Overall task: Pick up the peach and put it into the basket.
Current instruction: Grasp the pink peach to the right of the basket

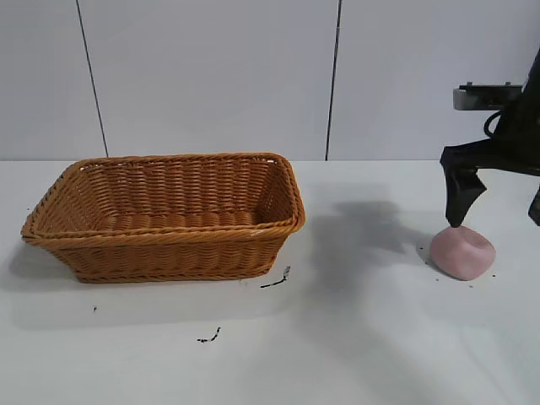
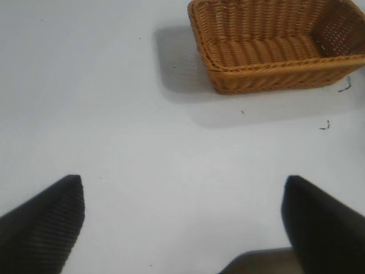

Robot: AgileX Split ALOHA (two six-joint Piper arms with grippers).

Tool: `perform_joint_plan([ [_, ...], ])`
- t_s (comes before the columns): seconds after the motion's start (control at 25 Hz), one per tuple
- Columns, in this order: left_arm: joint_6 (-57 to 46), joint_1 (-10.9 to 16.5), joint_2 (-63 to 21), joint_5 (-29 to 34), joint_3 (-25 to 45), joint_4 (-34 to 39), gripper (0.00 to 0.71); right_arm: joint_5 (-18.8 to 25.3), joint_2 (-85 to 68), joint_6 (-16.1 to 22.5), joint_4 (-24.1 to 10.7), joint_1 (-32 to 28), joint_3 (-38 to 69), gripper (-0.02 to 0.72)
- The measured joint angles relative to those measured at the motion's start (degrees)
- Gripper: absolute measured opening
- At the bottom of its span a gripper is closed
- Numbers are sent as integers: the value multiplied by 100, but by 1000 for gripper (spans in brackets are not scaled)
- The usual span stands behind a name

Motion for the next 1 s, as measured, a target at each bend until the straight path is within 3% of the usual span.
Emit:
perform_joint_plan([
  [0.2, 0, 0, 0, 0, 0, 0, 692, -159, 249, -337, 384, 0, 0, 690],
  [0.68, 0, 0, 0, 0, 0, 0, 692, -634, 536, -355, 413, 0, -11, 690],
  [1.0, 0, 0, 0, 0, 0, 0, 692, -730, 720, -355, 425, 0, -11, 690],
])
